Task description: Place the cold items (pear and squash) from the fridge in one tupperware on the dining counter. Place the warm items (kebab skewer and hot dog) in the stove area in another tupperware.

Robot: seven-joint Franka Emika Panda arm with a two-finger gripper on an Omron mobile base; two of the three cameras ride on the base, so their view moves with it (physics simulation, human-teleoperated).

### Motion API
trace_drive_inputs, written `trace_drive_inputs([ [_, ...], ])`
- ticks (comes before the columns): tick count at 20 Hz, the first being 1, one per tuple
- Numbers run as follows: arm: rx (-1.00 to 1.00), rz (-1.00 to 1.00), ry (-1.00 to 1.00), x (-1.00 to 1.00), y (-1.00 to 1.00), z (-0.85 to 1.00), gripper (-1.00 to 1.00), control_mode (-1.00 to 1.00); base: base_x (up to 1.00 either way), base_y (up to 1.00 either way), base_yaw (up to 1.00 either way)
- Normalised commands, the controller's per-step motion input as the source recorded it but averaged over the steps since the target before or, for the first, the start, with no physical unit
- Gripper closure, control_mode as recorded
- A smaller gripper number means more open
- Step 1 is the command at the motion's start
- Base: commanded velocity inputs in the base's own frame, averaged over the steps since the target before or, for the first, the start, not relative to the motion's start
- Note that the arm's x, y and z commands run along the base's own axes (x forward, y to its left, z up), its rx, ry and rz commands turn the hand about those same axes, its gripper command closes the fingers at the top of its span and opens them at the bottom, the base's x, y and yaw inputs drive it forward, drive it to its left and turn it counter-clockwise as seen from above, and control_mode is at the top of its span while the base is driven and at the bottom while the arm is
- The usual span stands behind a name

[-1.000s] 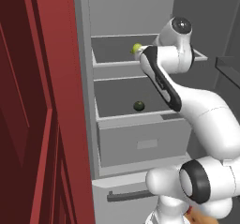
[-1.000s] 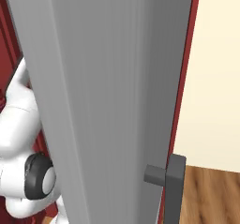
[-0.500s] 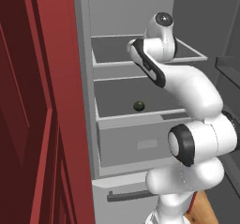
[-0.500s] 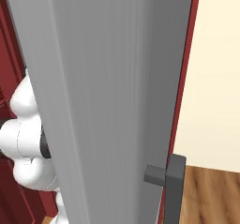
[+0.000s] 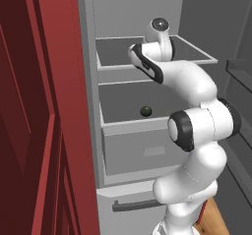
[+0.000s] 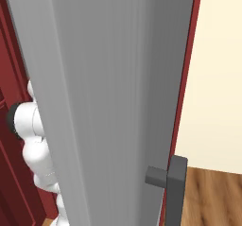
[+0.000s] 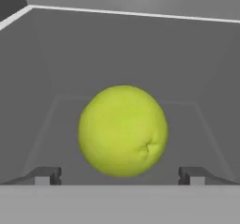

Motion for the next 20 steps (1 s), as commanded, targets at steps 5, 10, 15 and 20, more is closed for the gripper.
trace_drive_inputs([
  [5,0.00,0.00,-0.01,0.54,0.00,-0.16,-1.00,-1.00,0.00,0.00,0.00],
  [10,0.00,0.00,-0.02,0.42,0.00,-0.22,1.00,-1.00,0.00,0.00,0.00],
  [15,0.00,0.00,-0.04,0.05,0.00,-0.73,1.00,-1.00,0.00,0.00,0.00],
  [20,0.01,0.00,-0.28,-0.40,0.00,-0.40,1.00,-1.00,0.00,0.00,0.00],
])
